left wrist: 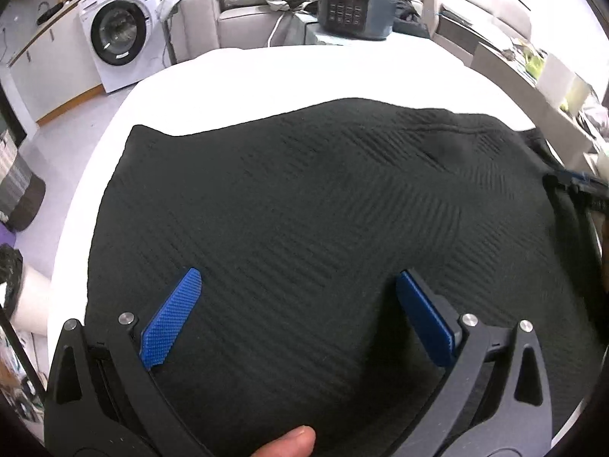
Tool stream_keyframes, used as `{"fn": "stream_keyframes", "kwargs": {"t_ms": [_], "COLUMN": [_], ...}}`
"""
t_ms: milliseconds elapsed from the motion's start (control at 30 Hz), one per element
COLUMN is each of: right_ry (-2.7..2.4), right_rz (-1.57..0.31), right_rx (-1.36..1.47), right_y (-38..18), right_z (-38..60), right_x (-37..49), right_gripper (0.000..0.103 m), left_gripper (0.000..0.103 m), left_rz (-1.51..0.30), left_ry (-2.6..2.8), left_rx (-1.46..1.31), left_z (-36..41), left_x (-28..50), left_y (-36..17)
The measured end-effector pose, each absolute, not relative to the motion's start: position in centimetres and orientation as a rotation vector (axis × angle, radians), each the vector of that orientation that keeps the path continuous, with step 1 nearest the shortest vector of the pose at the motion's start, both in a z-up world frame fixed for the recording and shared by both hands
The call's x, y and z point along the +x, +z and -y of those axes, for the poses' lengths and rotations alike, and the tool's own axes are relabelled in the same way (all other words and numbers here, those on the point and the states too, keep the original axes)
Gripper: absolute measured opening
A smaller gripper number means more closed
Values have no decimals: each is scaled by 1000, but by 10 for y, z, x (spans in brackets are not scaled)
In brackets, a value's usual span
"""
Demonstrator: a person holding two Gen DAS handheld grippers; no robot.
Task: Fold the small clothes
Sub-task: 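Press the folded sweater flat with both grippers open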
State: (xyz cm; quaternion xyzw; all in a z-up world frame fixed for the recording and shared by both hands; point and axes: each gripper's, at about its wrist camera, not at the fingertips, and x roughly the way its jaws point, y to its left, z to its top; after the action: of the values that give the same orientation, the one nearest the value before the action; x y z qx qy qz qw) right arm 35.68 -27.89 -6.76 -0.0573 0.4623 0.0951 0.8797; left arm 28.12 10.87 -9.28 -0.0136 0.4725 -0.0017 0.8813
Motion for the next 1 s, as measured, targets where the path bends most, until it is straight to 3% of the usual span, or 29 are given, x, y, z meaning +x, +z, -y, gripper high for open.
{"fn": "stream_keyframes", "kwargs": {"t_ms": [233, 567, 633, 800, 1000], "right_ry": [46, 94, 49, -24, 148], "right_rz": [-925, -951, -939, -936, -890], "right_rx": [-156, -101, -76, -46, -126], "right_y": [-64, -77, -74, -67, -46], "right_z": [308, 300, 312, 332, 294], "right_x": [370, 404, 404, 396, 323], "right_gripper": [48, 48, 39, 40, 45], "left_gripper": [102, 102, 102, 102, 102], "left_rz": [-986, -976, -981, -976, -933], "left_ry": [-7, 48, 39, 49, 2], "left_rx": [-43, -80, -67, -40, -5], "left_z": [-117, -142, -143, -143, -126], "left_x": [287, 317, 314, 299, 249], "left_y": [-88, -91, -91, -84, -62]}}
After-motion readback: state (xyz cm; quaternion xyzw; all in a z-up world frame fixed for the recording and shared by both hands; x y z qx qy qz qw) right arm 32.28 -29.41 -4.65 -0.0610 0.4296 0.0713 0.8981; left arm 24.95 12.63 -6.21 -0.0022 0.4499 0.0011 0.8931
